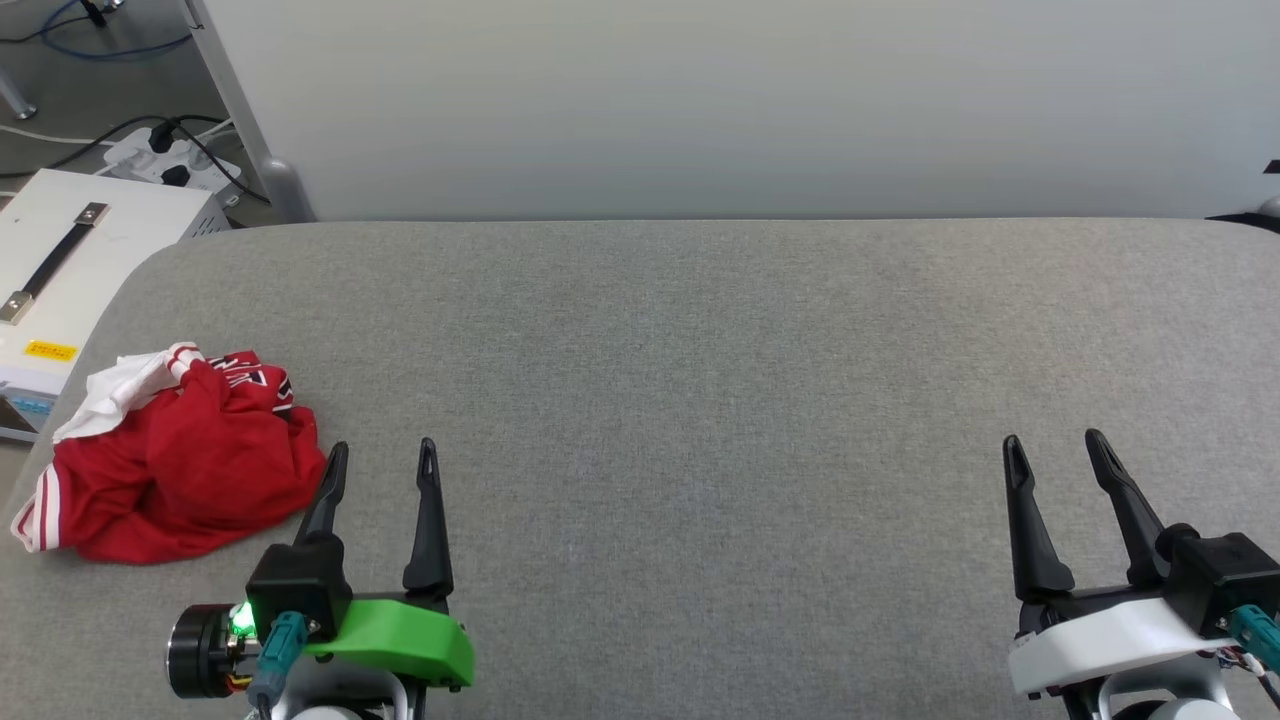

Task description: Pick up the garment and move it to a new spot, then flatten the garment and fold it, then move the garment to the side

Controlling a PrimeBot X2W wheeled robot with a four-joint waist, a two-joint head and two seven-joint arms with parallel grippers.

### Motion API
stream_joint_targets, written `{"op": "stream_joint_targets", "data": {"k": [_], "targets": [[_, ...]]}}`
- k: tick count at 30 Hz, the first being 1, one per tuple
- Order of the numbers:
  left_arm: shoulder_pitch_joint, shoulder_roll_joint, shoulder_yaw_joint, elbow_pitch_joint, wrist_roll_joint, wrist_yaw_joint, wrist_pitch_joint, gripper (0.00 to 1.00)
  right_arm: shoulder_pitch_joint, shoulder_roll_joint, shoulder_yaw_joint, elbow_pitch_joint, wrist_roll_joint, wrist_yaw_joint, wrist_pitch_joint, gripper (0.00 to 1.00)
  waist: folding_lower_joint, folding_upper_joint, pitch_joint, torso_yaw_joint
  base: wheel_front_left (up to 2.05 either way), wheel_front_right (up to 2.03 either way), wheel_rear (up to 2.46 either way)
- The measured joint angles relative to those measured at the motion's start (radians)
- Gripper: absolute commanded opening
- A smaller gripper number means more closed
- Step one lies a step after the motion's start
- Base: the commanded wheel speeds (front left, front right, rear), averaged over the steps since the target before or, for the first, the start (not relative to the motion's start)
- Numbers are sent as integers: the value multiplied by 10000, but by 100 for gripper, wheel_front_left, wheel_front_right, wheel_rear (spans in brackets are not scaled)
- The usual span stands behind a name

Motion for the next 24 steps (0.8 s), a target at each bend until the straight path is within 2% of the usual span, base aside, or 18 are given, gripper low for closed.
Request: {"op": "stream_joint_targets", "data": {"k": [24], "targets": [[110, -2, -90, 284, -174, -33, -485, 100, 225, 0, 127, 25, 263, 0, -487, 100, 0, 0, 107, 106, 0, 0, 0]]}}
